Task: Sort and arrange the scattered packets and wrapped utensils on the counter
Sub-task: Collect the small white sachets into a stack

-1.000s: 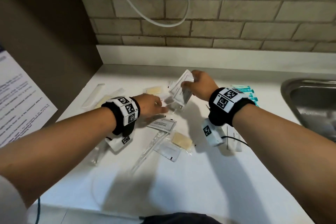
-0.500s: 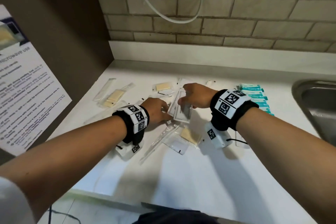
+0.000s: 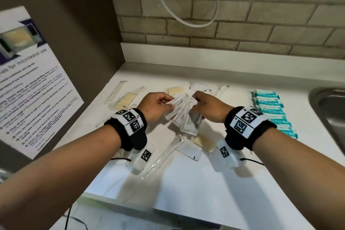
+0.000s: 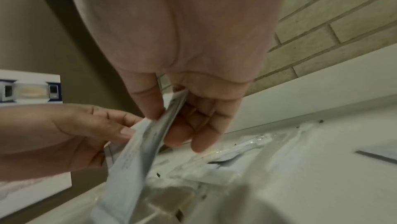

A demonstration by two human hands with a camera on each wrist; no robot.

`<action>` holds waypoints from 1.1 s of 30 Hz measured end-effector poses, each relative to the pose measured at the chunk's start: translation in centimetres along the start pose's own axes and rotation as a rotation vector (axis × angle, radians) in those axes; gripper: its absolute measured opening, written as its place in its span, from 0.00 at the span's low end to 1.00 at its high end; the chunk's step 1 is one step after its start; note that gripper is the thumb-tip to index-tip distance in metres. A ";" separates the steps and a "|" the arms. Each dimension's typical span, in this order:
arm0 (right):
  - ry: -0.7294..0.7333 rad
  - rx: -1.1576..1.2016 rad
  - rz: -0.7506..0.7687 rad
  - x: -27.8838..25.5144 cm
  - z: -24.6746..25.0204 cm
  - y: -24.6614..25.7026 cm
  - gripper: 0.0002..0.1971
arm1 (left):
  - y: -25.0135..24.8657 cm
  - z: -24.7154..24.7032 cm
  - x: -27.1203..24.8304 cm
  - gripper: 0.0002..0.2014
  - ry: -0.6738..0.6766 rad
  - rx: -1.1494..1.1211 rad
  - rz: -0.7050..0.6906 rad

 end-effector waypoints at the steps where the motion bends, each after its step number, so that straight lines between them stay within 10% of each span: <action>1: -0.042 0.083 0.018 0.2 0.5 0.4 0.09 | -0.3 0.2 0.0 0.09 -0.004 -0.021 -0.011; 8: -0.246 0.415 0.064 1.7 1.8 2.7 0.02 | -3.2 0.2 -0.3 0.11 0.045 -0.502 0.058; 14: -0.307 0.407 0.105 4.0 2.3 4.4 0.09 | -5.0 1.6 0.6 0.22 0.057 -0.379 -0.083; 23: -0.365 0.125 -0.122 8.2 5.9 1.2 0.16 | -3.3 6.3 4.7 0.17 -0.064 -0.334 -0.110; 33: -0.110 -0.612 -0.407 16.6 5.7 -5.4 0.23 | -1.5 5.1 10.0 0.14 0.051 -0.399 0.038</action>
Point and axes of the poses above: each hand's wrist, its own x-axis towards the middle knuckle, its own z-axis out of the back of the hand, y = z × x, the point moved 10 cm from there along x, towards the middle knuckle
